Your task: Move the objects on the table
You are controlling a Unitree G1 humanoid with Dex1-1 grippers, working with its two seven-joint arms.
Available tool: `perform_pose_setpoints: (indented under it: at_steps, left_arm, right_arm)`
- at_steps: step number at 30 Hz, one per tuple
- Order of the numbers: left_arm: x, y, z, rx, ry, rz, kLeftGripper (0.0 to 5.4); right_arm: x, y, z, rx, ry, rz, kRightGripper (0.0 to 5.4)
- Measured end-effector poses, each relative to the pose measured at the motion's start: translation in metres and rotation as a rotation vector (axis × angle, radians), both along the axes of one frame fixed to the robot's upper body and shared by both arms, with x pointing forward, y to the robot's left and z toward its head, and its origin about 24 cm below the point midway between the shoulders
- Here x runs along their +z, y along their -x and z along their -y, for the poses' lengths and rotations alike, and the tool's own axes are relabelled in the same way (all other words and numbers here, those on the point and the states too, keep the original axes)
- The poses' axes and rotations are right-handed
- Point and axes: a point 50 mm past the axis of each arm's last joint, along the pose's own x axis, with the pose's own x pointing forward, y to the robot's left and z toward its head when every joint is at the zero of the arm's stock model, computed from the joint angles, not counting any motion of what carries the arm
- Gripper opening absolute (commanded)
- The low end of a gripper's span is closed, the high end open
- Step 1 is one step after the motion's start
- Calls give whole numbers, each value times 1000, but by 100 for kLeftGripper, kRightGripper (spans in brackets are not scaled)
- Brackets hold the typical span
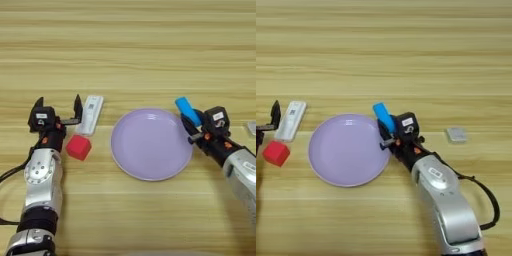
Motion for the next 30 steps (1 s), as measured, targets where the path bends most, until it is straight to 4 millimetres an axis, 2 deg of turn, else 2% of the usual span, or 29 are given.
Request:
perform_pose_setpoints:
  at_steps: [7, 14, 24, 25, 30]
  left_arm:
    - [0, 0, 0, 0, 0, 0, 540]
    - [0, 0, 0, 0, 0, 0, 540]
    - [0, 0, 0, 0, 0, -1, 540]
    - [0, 0, 0, 0, 0, 0, 540]
    - [0, 0, 0, 0, 0, -1, 540]
  right_arm:
    - [-14, 3, -25, 81, 3, -57, 141]
    - [-16, 6, -43, 145, -15, -70, 141]
    - [-29, 7, -52, 186, -10, -133, 141]
    - [-30, 7, -53, 188, -9, -139, 170]
    - [-31, 7, -56, 211, -6, -147, 235]
